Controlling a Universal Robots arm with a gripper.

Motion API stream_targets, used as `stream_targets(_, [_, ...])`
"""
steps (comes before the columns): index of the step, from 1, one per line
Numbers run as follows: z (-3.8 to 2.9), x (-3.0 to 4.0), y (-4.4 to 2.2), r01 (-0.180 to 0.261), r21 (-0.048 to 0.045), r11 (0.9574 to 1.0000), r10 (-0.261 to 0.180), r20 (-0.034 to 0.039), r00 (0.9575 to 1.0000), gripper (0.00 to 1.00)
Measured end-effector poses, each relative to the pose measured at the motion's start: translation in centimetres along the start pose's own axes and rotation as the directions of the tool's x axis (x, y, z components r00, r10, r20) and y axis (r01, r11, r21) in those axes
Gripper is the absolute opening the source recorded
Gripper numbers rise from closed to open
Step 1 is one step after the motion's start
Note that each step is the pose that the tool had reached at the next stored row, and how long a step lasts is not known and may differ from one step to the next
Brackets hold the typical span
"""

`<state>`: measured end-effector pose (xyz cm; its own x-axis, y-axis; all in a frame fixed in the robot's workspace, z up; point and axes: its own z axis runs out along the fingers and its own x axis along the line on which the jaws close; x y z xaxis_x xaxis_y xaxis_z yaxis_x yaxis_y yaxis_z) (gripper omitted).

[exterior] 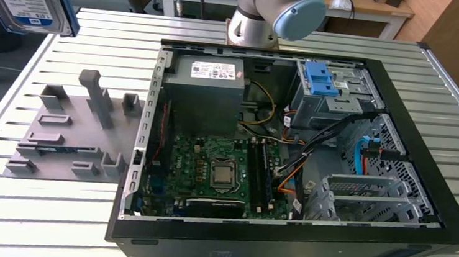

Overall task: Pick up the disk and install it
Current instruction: 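Pick up the disk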

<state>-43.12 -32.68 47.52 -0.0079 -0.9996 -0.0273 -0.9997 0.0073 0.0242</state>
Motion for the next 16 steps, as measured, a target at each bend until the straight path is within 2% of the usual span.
stream_targets(16, [-1.67,-0.05,0.04,0.000,-0.0001,1.0000,0.000,0.0000,1.0000,0.36])
